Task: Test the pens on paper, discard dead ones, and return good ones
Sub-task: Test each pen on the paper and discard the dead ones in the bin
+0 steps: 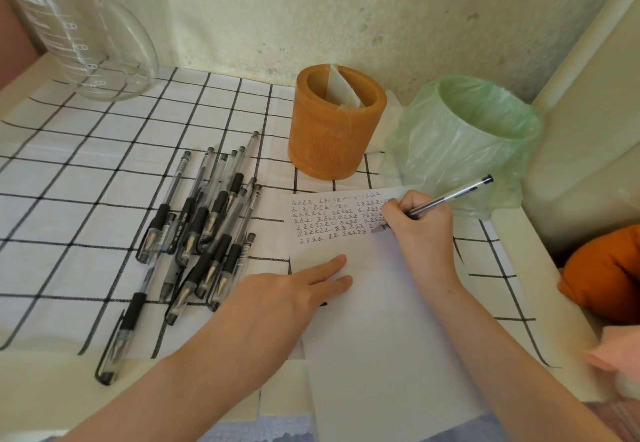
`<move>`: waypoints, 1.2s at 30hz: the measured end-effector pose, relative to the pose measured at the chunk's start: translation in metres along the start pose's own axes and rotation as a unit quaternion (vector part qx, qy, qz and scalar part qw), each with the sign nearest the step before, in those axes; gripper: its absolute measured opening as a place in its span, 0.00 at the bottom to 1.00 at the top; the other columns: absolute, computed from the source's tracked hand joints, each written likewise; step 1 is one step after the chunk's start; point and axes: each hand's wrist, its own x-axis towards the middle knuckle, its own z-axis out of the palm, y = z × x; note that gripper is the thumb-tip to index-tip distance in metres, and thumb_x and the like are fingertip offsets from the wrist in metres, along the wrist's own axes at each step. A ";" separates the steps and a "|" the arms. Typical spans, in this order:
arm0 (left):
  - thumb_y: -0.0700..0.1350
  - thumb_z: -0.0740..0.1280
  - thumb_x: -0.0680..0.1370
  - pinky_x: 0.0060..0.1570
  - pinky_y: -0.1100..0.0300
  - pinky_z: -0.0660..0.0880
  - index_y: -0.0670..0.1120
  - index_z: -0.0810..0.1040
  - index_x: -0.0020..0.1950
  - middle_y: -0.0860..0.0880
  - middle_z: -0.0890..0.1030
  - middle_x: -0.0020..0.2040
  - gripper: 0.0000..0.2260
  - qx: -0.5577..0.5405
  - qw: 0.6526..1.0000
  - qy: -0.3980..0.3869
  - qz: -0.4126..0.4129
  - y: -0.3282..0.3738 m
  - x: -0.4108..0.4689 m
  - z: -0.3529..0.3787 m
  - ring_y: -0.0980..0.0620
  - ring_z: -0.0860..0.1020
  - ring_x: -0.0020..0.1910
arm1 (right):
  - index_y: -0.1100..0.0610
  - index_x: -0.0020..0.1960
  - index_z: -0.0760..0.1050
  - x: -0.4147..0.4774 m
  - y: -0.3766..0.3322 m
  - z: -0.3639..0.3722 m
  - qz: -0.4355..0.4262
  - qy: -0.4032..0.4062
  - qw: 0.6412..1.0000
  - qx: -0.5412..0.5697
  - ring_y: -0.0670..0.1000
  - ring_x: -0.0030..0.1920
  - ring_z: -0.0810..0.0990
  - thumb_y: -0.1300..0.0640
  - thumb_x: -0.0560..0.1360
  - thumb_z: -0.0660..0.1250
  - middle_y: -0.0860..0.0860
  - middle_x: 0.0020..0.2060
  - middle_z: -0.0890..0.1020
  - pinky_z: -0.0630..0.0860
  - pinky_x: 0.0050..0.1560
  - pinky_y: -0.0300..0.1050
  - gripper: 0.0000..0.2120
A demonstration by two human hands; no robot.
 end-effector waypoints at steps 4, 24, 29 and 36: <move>0.36 0.80 0.42 0.16 0.71 0.58 0.57 0.82 0.51 0.60 0.79 0.57 0.38 0.005 1.000 0.002 0.002 0.002 0.000 -0.003 0.61 0.72 0.17 | 0.59 0.28 0.62 0.000 0.000 0.000 -0.004 0.002 1.000 -0.004 0.43 0.26 0.59 0.68 0.70 0.66 0.49 0.23 0.62 0.58 0.27 0.35 0.17; 0.37 0.80 0.43 0.20 0.70 0.55 0.59 0.81 0.53 0.63 0.77 0.60 0.40 -0.018 1.000 -0.020 -0.015 0.001 0.000 -0.002 0.62 0.73 0.18 | 0.67 0.30 0.60 0.001 0.000 0.000 -0.004 0.014 1.000 -0.004 0.44 0.27 0.58 0.70 0.69 0.65 0.52 0.25 0.61 0.58 0.27 0.34 0.15; 0.37 0.79 0.42 0.20 0.71 0.55 0.60 0.81 0.53 0.63 0.77 0.59 0.41 -0.024 0.999 -0.026 -0.017 0.001 -0.002 -0.003 0.63 0.74 0.20 | 0.64 0.29 0.63 0.002 0.000 -0.002 0.029 0.001 1.000 0.007 0.44 0.25 0.59 0.69 0.70 0.64 0.53 0.24 0.63 0.58 0.27 0.36 0.14; 0.37 0.75 0.61 0.21 0.64 0.73 0.58 0.76 0.58 0.57 0.77 0.61 0.28 -0.117 0.991 0.002 -0.058 0.001 0.000 -0.006 0.57 0.79 0.27 | 0.58 0.33 0.69 0.008 -0.047 -0.019 0.113 -0.085 0.974 0.179 0.47 0.21 0.62 0.51 0.71 0.70 0.48 0.20 0.67 0.59 0.23 0.36 0.16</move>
